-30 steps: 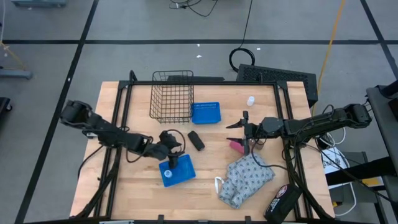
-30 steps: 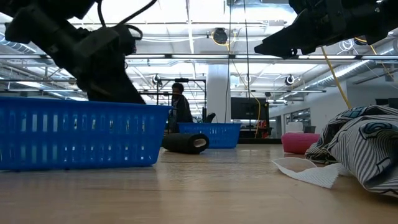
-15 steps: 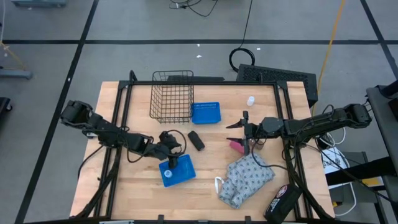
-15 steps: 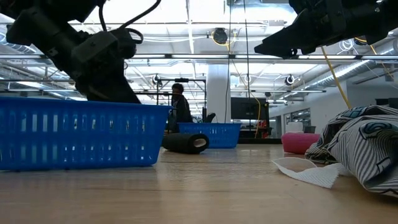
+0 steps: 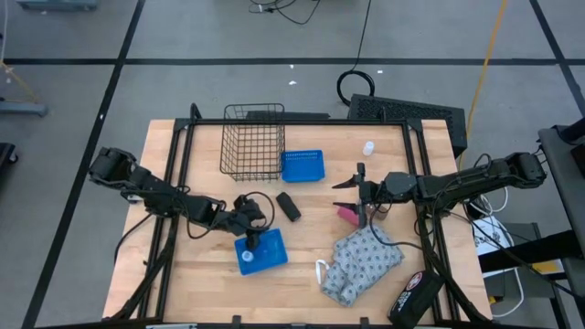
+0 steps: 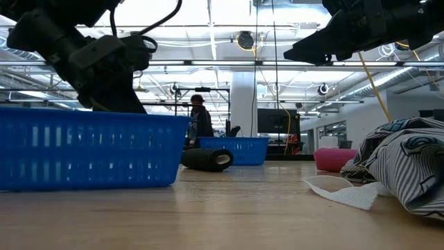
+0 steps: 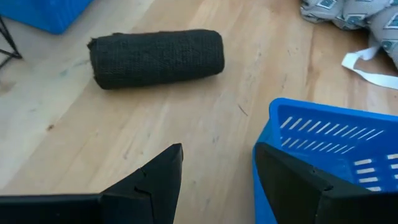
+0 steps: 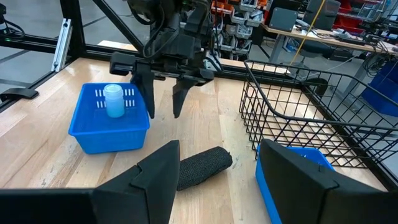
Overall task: Pick & Place Medicine items
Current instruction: Adjust the bottom blue basket, then put the bottom white medicine bottles into the bottom blue basket
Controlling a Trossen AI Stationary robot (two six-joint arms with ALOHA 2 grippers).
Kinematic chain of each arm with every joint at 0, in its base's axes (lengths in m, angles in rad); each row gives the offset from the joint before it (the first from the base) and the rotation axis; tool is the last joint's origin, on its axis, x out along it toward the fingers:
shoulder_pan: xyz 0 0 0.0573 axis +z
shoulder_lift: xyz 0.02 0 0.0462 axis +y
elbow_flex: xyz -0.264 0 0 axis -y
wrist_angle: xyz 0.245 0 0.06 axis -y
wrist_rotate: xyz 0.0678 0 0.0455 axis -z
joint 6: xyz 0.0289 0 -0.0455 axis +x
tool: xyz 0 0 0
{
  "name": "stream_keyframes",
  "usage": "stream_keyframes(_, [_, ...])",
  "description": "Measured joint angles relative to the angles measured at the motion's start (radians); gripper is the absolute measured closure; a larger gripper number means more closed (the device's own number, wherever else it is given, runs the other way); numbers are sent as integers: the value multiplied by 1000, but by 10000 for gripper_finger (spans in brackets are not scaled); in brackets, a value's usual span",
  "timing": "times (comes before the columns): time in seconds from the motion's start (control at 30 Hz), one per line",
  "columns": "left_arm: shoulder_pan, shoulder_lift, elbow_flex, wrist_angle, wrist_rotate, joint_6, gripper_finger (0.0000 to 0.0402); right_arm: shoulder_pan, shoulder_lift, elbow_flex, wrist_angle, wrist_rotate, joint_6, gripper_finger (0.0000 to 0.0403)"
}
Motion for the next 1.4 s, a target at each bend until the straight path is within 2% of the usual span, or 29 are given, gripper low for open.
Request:
stream_keyframes(0.23, [0, 0, 0, 0, 15, 0, 190, 0, 0, 0, 0, 0, 0, 193])
stream_keyframes(0.47, [0, 0, 0, 5, 84, 1, 190, 0, 0, 0, 0, 0, 0, 193])
stream_keyframes(0.83, [0, -1, 0, 8, 89, 28, 190, 0, 0, 0, 0, 0, 0, 193])
stream_keyframes(0.97, [21, -57, 0, 8, 95, 45, 190, 0, 0, 0, -8, 0, 0, 193])
stream_keyframes(1.13, [38, -193, 0, -46, 72, 89, 190, 0, -3, 0, -14, 2, 0, 193])
stream_keyframes(1.23, [36, -292, 0, -118, 0, 134, 190, 0, -30, 1, -87, 78, 0, 193])
stream_keyframes(1.4, [17, -436, 0, -205, -176, 203, 190, 0, -117, 1, -362, 351, 91, 193])
